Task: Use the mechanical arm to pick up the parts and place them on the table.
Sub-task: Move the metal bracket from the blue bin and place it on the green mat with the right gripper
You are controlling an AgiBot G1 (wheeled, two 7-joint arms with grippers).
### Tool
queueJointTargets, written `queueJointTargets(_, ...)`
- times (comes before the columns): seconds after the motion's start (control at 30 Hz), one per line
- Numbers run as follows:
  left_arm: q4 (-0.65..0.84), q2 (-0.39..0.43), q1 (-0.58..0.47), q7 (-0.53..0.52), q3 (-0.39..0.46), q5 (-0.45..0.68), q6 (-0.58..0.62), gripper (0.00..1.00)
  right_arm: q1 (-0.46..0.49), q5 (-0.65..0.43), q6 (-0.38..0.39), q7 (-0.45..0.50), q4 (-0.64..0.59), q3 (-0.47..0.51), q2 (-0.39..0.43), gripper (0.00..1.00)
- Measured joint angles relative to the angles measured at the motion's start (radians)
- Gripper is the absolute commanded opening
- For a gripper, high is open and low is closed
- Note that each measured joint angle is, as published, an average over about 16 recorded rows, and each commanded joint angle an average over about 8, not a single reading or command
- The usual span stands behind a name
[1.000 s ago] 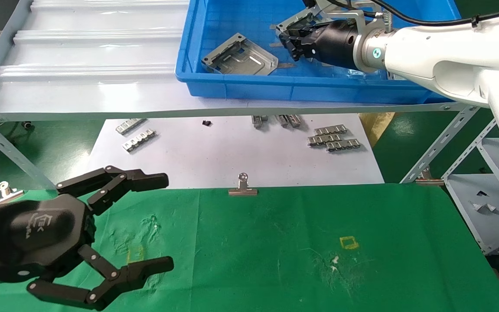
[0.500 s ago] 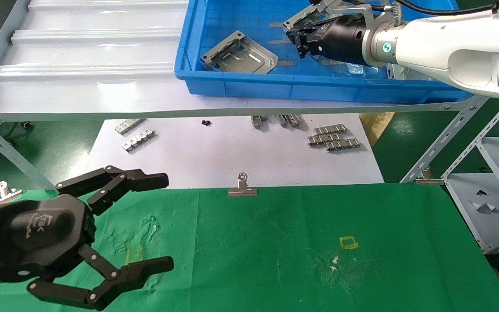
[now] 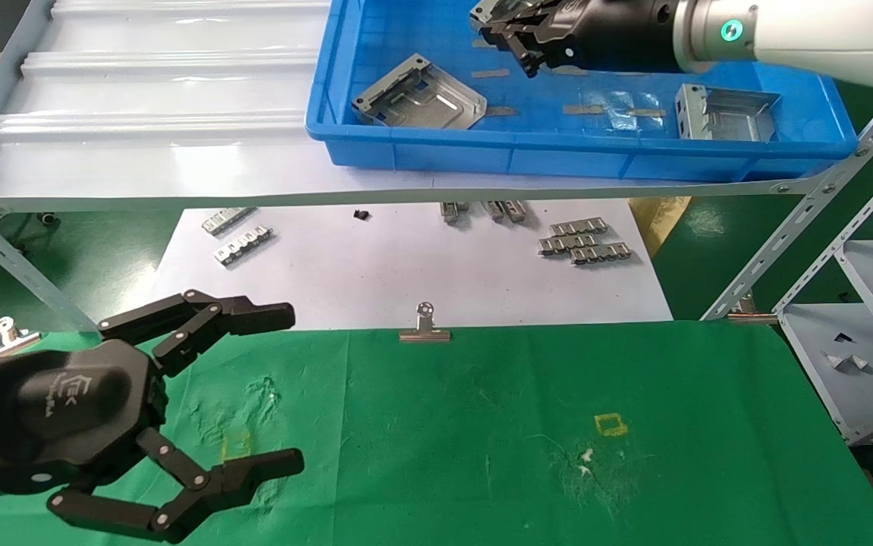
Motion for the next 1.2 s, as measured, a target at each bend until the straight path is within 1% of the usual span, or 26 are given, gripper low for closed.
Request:
queueJointTargets(0.23, 0.0, 0.0, 0.0, 0.0, 0.0, 0.0, 0.0, 1.0, 0.06, 0.002, -0.302, -0.074, 0.017, -0.011, 0.093, 0.0)
queueJointTargets(0.33, 0.0, 0.0, 0.0, 0.0, 0.0, 0.0, 0.0, 1.0, 0.079, 0.004, -0.417, -0.101, 0.029, -0.02, 0.137, 0.0)
queueJointTargets(0.43, 0.0, 0.0, 0.0, 0.0, 0.0, 0.0, 0.0, 1.0, 0.09, 0.012, -0.51, -0.122, 0.055, -0.034, 0.185, 0.0)
queueJointTargets(0.53, 0.0, 0.0, 0.0, 0.0, 0.0, 0.0, 0.0, 1.0, 0.089, 0.032, -0.575, -0.134, 0.101, -0.054, 0.238, 0.0)
queueJointTargets(0.6, 0.0, 0.0, 0.0, 0.0, 0.0, 0.0, 0.0, 1.0, 0.082, 0.054, -0.599, -0.134, 0.145, -0.073, 0.278, 0.0)
queueJointTargets(0.67, 0.0, 0.0, 0.0, 0.0, 0.0, 0.0, 0.0, 1.0, 0.069, 0.083, -0.607, -0.129, 0.2, -0.095, 0.322, 0.0)
queueJointTargets(1.0, 0.0, 0.0, 0.0, 0.0, 0.0, 0.0, 0.0, 1.0, -0.036, 0.271, -0.606, -0.063, 0.522, -0.257, 0.548, 0.0)
queueJointTargets(1.1, 0.0, 0.0, 0.0, 0.0, 0.0, 0.0, 0.0, 1.0, -0.071, 0.304, -0.602, -0.053, 0.587, -0.318, 0.593, 0.0)
queueJointTargets(1.2, 0.0, 0.0, 0.0, 0.0, 0.0, 0.0, 0.0, 1.0, -0.104, 0.314, -0.596, -0.06, 0.616, -0.379, 0.61, 0.0)
